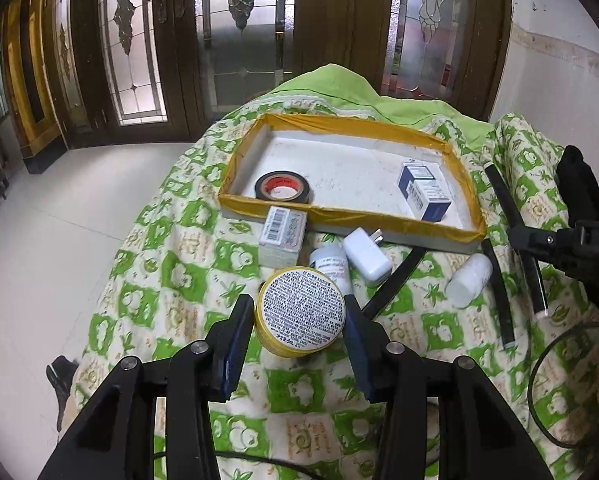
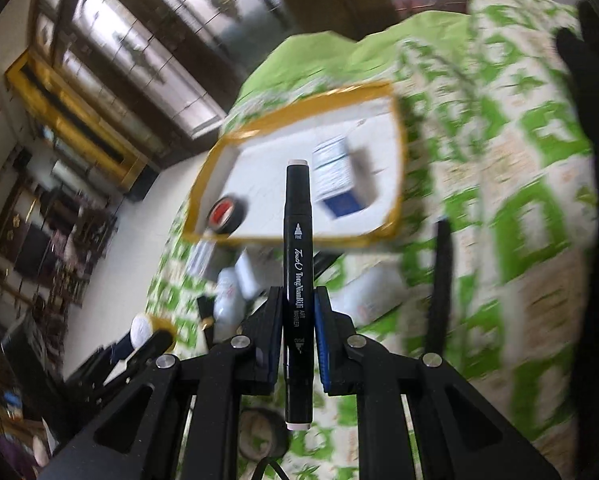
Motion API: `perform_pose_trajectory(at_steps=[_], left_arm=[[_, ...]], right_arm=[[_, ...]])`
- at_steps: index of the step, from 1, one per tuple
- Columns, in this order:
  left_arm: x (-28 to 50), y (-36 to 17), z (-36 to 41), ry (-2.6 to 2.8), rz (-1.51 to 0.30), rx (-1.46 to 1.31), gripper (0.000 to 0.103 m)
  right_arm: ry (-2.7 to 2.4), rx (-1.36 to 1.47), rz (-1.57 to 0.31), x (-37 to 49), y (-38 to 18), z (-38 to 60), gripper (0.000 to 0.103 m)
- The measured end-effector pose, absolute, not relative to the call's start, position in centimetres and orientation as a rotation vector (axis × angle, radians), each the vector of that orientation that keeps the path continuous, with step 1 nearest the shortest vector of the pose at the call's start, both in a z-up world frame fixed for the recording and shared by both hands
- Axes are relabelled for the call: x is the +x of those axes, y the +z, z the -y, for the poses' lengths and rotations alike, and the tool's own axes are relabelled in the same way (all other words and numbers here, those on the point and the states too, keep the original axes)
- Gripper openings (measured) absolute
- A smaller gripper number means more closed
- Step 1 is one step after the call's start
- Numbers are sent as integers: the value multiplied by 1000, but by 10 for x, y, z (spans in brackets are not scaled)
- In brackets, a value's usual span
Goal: Organize rigid objects
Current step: 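Carry the tin toward the tray with the left gripper while the right gripper carries the marker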
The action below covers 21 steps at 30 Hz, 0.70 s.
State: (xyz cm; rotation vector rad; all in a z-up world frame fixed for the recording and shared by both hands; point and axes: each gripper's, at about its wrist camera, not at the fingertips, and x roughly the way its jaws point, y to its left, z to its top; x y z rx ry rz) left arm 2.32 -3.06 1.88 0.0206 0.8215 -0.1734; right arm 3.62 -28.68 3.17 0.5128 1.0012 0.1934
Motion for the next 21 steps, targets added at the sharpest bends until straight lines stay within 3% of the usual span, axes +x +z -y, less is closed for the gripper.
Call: perform_pose_trajectory(at_steps=[21], left_arm=[[133, 51, 91, -295, -862, -30, 47]], right_arm=[[60, 479, -957, 132, 31, 309, 14]])
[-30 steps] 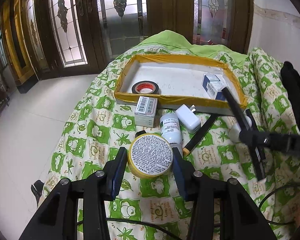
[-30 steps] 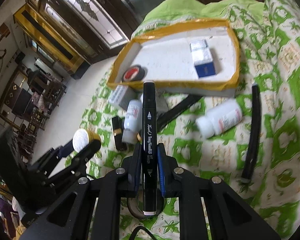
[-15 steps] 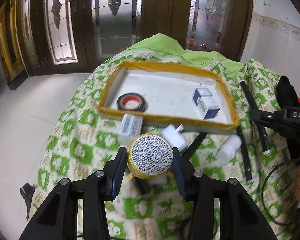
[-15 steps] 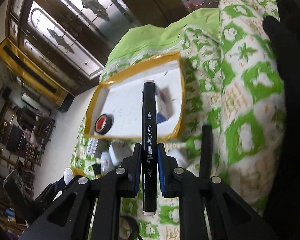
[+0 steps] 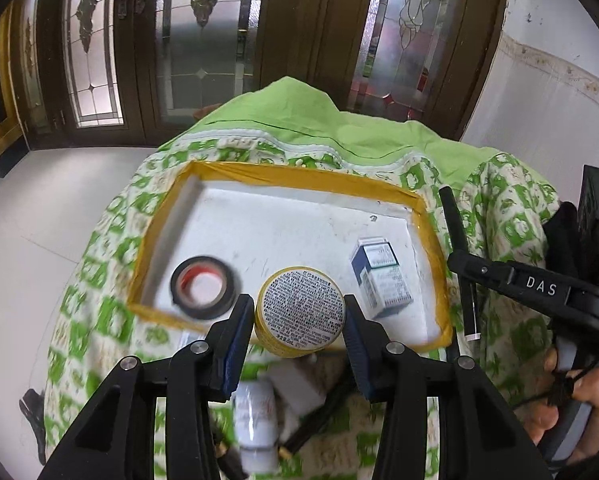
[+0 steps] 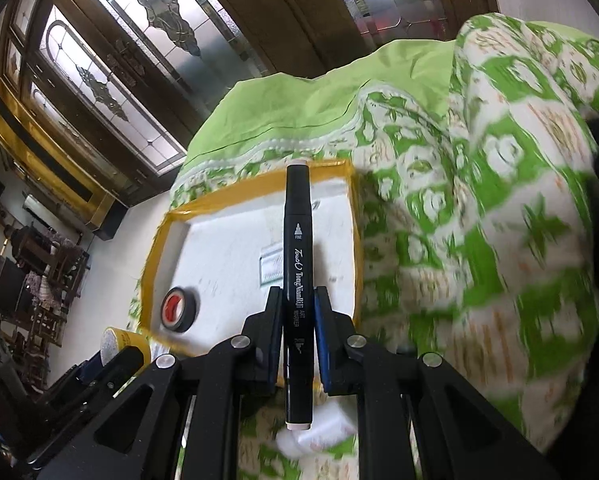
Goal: Organize rigid objects
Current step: 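Carry the tin toward the tray with the left gripper while the right gripper carries the marker, then lower the tin into the tray and open the left gripper while the right gripper releases the marker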
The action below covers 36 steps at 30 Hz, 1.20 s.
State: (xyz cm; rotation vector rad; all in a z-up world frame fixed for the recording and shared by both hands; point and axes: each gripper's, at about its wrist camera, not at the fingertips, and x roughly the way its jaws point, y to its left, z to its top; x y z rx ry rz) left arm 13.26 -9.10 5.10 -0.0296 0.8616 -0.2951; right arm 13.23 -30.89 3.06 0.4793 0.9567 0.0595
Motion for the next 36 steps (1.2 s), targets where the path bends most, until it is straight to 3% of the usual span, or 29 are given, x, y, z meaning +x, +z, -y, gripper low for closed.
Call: perform_pose_trajectory(at_steps=[12, 36], left_arm=[[187, 18, 120, -271, -932, 6, 47], [196, -19, 131, -211, -968, 106, 47]], right_arm=[[40, 408, -1014, 174, 4, 305, 14], [-2, 306, -1109, 188, -25, 288, 14]])
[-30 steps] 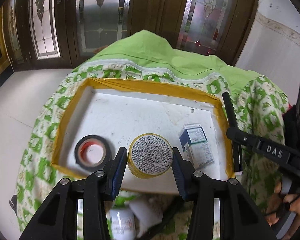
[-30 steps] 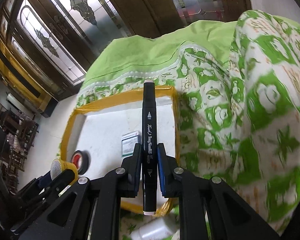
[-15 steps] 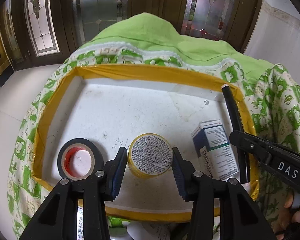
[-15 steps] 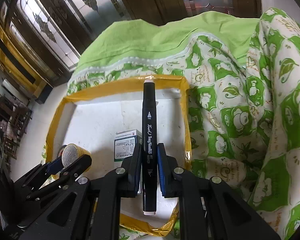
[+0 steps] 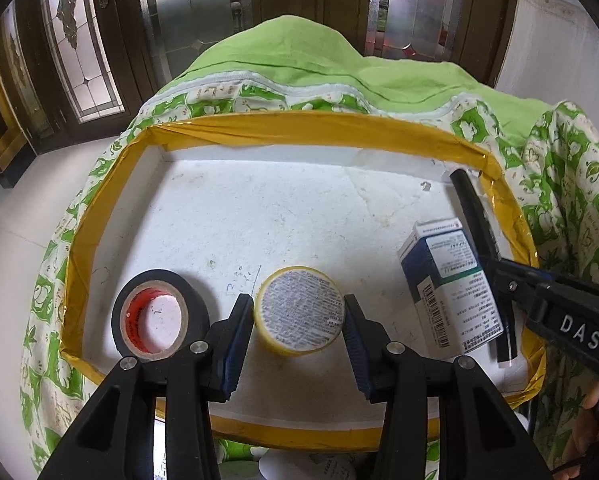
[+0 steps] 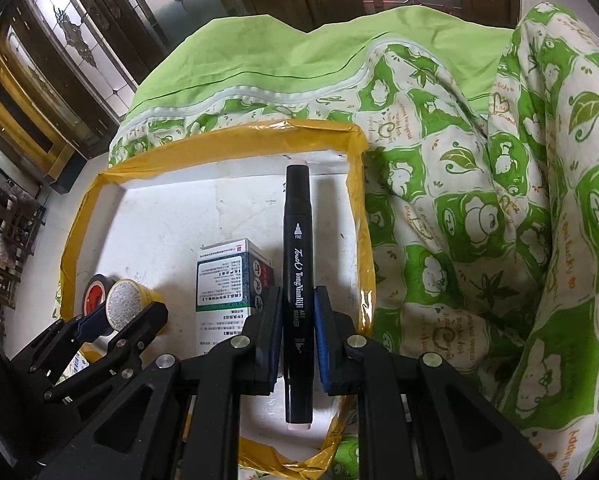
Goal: Organize rigid objects
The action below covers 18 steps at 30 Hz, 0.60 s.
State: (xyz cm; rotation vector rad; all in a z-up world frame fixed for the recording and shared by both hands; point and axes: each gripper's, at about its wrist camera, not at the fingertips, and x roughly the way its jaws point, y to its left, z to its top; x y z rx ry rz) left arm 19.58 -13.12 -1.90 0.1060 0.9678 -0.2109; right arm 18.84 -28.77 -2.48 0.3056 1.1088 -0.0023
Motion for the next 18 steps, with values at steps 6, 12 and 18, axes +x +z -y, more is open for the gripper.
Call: perform_pose_trajectory(at_steps=[6, 12, 18], left_arm=[[189, -19, 134, -200, -951, 146, 71], [175, -3, 133, -217, -914, 160, 78], [136, 16, 118, -247, -872, 141, 88]], right_arm=[[-14, 302, -1083, 185, -22, 288, 14], [-3, 335, -1007, 171, -6, 294, 28], [-14, 407, -890, 138, 22, 310, 49]])
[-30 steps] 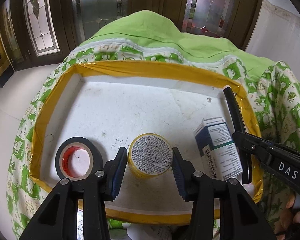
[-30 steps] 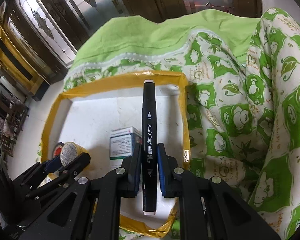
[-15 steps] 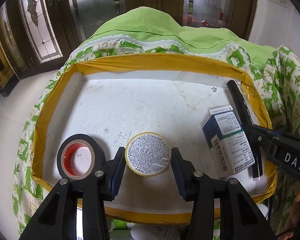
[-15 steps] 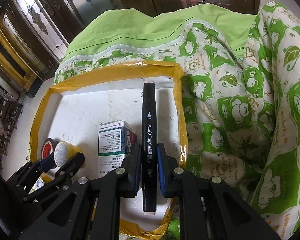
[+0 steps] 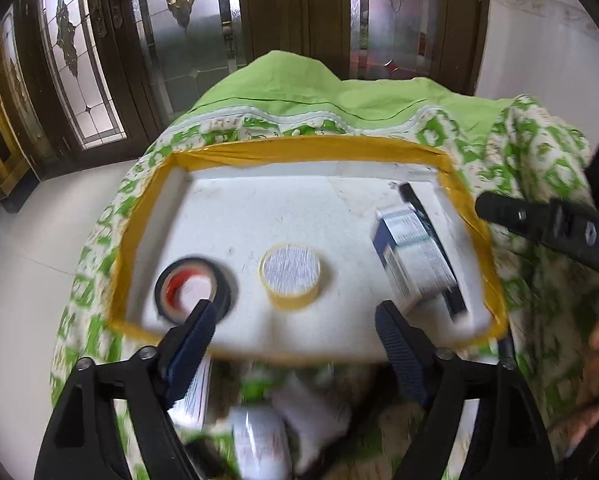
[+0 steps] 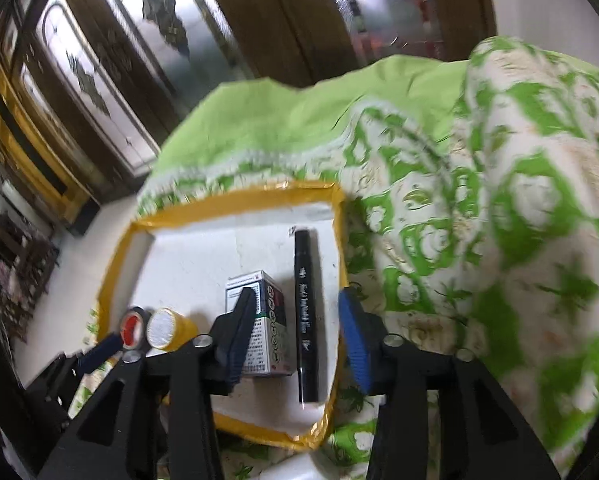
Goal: Organize rigid objects
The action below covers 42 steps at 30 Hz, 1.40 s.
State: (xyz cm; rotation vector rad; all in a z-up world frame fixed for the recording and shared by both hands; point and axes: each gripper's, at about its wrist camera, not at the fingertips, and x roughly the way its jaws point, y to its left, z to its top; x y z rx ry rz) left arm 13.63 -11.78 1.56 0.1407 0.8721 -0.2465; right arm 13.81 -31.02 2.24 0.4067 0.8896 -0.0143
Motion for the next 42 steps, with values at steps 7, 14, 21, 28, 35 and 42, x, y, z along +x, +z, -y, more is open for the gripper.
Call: perform_pose_trajectory(at_steps=[7, 14, 21, 28, 35, 42], left_arm=[[67, 4, 79, -230, -889, 120, 90], [19, -19, 46, -189, -978, 35, 91], [3, -10, 30, -166, -947, -71, 94], [0, -12, 8, -142, -965, -212, 94], [-6, -12, 11, -159, -970, -212, 94], [-10, -11, 23, -188, -969, -156, 94]], right_arm=[[-18, 403, -883, 103, 28, 302, 65], [8, 346, -912, 69, 22, 280, 69], [28, 313, -942, 39, 14, 269, 69], [34, 327, -951, 19, 13, 270, 69], [55, 357, -960, 15, 14, 273, 69], [76, 443, -986, 18, 10, 284, 69]])
